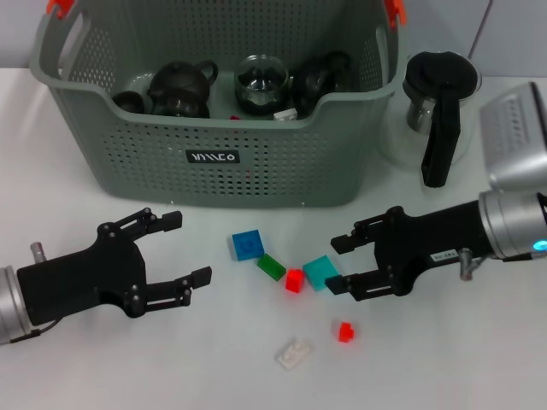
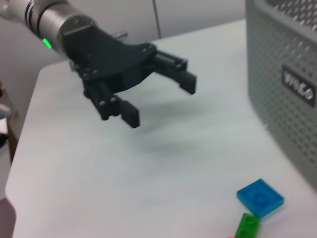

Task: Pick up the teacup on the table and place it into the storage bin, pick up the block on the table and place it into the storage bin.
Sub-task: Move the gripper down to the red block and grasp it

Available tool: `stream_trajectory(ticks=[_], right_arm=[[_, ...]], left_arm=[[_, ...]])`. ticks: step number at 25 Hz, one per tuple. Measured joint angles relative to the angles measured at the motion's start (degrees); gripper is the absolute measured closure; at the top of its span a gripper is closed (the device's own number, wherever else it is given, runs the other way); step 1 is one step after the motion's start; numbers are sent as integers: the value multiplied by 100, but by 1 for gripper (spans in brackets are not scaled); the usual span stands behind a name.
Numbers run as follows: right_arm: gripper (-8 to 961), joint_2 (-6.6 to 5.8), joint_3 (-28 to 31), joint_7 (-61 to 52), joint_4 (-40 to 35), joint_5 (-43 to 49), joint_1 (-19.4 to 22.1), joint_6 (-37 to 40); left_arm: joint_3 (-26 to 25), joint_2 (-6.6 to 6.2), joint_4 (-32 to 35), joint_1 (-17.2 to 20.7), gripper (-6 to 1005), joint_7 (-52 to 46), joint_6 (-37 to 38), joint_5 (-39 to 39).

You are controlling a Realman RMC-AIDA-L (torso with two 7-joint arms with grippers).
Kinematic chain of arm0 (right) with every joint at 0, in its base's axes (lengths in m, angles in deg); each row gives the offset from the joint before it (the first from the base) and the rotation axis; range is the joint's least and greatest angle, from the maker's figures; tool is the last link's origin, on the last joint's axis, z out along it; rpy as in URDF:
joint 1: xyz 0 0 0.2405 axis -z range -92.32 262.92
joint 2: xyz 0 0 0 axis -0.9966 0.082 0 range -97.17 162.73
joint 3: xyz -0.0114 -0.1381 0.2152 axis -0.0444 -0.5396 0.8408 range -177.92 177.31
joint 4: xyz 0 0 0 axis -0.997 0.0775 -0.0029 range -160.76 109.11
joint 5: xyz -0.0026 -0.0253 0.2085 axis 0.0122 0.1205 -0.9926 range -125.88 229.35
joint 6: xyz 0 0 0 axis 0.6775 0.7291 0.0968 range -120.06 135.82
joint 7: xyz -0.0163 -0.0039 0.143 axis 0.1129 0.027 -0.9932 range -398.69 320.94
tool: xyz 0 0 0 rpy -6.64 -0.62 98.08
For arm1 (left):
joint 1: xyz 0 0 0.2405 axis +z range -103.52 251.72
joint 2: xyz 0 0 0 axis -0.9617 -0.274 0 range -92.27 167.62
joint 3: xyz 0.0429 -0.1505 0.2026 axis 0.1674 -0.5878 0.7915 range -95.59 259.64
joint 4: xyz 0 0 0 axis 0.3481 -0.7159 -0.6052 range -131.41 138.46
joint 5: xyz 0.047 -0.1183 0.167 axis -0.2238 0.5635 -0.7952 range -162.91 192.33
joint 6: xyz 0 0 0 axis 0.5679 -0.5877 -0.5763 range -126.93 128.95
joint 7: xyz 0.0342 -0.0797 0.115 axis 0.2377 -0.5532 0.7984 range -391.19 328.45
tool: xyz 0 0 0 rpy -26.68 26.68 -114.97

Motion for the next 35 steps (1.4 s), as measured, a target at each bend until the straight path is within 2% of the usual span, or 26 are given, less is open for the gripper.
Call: stream_trajectory(ticks=[7, 10, 11, 14, 21, 35], right_arm=[[309, 22, -763, -1586, -157, 325, -575, -274], [309, 33, -1479, -2222, -164, 426, -838, -754], [309, 33, -1479, -2222, -164, 426, -838, -754], [310, 53, -1966, -2420, -166, 439, -978, -980], [312, 104, -2929, -2409, -167, 143, -1041, -1394], [346, 95, -3387, -2505, -96, 6, -1080, -1912]], left_arm=[[-24, 51, 16, -12, 109, 3, -93, -8], [-134, 66, 18, -18, 108, 8, -125, -11], [-171, 67, 19, -18, 108, 10, -131, -12], [-284, 68, 22, -17, 108, 13, -146, -38], [-452, -6, 27, 151, 108, -53, -444, -107], [-567, 26, 34, 151, 108, -63, -519, -131]])
